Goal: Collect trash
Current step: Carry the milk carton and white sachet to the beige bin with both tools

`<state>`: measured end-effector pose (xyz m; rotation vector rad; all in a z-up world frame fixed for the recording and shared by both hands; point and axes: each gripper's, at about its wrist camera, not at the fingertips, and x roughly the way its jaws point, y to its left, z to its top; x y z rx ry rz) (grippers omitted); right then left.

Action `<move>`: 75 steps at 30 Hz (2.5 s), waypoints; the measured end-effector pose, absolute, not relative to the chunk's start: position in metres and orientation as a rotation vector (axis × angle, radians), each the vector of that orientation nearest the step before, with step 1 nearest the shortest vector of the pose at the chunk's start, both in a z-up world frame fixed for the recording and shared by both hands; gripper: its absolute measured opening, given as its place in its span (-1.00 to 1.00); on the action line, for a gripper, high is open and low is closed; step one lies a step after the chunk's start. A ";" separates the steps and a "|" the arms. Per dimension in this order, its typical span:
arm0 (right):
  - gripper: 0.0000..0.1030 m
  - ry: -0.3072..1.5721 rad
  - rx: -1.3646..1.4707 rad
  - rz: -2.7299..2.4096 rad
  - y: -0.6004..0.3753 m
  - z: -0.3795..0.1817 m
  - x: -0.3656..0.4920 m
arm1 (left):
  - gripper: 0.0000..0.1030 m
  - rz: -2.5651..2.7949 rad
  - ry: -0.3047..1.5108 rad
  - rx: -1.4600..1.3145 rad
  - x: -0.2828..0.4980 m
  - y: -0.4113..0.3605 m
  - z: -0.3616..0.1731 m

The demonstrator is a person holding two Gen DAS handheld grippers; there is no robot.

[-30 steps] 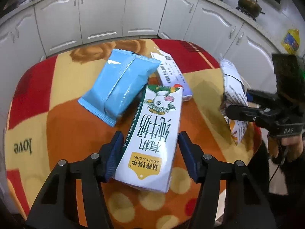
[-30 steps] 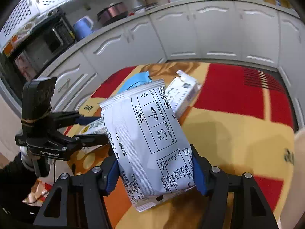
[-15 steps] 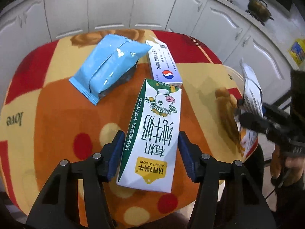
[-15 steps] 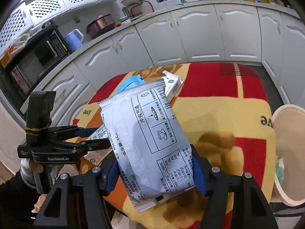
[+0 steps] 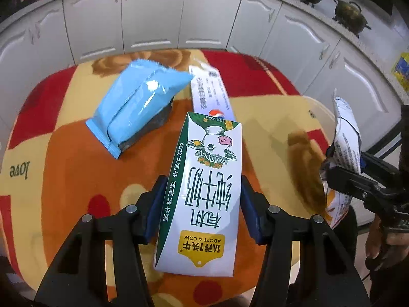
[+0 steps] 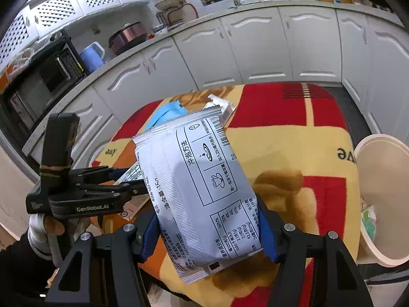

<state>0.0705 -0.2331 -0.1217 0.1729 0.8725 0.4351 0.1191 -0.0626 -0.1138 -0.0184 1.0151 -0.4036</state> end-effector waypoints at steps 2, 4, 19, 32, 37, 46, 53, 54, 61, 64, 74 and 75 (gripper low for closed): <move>0.22 0.857 0.179 0.427 -0.237 -0.118 0.069 | 0.03 -0.411 0.998 -0.022 0.116 -0.065 -0.107; 0.22 0.841 0.182 0.415 -0.241 -0.114 0.067 | 0.03 -0.417 0.979 -0.017 0.113 -0.068 -0.100; 0.22 0.779 0.238 0.308 -0.291 -0.095 0.053 | 0.02 -0.478 0.915 0.006 0.108 -0.116 -0.072; 0.22 0.746 0.301 0.222 -0.338 -0.089 0.039 | 0.02 -0.526 0.888 0.041 0.110 -0.166 -0.064; 0.22 0.738 0.310 0.181 -0.357 -0.089 0.035 | 0.01 -0.551 0.884 0.052 0.112 -0.188 -0.063; 0.22 0.731 0.333 0.100 -0.390 -0.090 0.033 | 0.01 -0.596 0.888 0.072 0.119 -0.227 -0.067; 0.23 0.740 0.357 0.041 -0.416 -0.095 0.034 | 0.01 -0.637 0.899 0.086 0.126 -0.260 -0.073; 0.23 0.741 0.361 0.032 -0.419 -0.096 0.035 | 0.01 -0.642 0.899 0.090 0.127 -0.266 -0.075; 0.23 0.765 0.395 -0.010 -0.440 -0.107 0.039 | 0.01 -0.663 0.916 0.103 0.136 -0.291 -0.082; 0.23 0.779 0.400 -0.027 -0.447 -0.113 0.042 | 0.01 -0.665 0.929 0.107 0.141 -0.300 -0.087; 0.24 0.834 0.411 -0.117 -0.468 -0.136 0.056 | 0.01 -0.684 0.987 0.086 0.160 -0.324 -0.107; 0.25 0.840 0.413 -0.126 -0.470 -0.138 0.057 | 0.01 -0.685 0.994 0.084 0.161 -0.326 -0.109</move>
